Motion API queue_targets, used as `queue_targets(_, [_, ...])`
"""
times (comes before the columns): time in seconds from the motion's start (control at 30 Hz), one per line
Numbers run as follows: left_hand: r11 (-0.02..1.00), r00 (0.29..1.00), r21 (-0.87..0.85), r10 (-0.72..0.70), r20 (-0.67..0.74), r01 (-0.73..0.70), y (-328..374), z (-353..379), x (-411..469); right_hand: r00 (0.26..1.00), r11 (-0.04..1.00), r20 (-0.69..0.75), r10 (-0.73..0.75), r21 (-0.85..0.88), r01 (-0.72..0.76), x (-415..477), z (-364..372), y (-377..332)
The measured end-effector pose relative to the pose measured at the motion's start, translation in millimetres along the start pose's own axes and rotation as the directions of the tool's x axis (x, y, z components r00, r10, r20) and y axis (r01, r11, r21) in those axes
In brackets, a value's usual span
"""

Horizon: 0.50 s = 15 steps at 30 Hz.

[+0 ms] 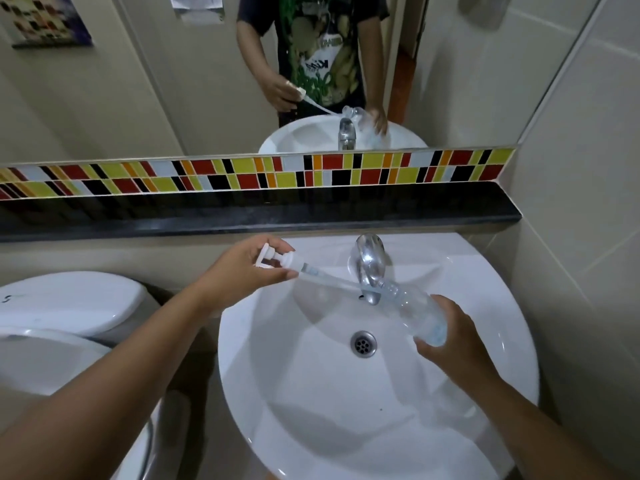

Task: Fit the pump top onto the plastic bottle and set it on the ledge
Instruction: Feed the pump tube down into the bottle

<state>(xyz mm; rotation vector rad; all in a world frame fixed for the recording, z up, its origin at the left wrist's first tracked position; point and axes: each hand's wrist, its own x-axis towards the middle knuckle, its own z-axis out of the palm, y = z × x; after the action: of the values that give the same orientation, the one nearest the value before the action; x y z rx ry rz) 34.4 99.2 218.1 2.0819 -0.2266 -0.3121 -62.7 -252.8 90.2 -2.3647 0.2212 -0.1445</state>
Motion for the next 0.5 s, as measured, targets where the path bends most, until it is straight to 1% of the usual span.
queue_targets(0.07, [0.999,1.000,-0.043,-0.007,-0.013,0.006,7.0,-5.3,-0.2,1.000,1.000,-0.002,-0.009,0.022,0.009,0.4,-0.4,-5.8])
queue_targets(0.17, [0.984,0.999,-0.181,-0.013,-0.047,0.004,16.3,-11.3,0.9,1.000,0.999,-0.017,-0.014,0.052,0.015,1.9,-1.2,-11.4])
queue_targets(0.23, [0.972,0.995,-0.234,-0.003,-0.098,-0.020,23.0,-17.0,2.6,1.000,0.998,-0.029,-0.001,0.061,0.003,2.5,-2.3,-13.2])
queue_targets(0.3, [0.957,0.993,-0.285,0.018,-0.119,-0.052,31.4,-23.0,3.8,0.999,0.998,-0.035,0.015,0.062,-0.012,2.8,-3.9,-13.3])
queue_targets(0.43, [0.868,0.987,-0.487,0.021,-0.157,-0.096,48.0,-32.4,8.1,0.999,0.997,-0.033,0.034,0.065,-0.032,5.5,-5.9,-15.5])
queue_targets(0.5, [0.823,0.987,-0.556,0.038,-0.153,-0.118,55.9,-33.1,12.7,0.999,0.998,-0.032,0.027,0.062,-0.025,7.5,-7.6,-18.4])
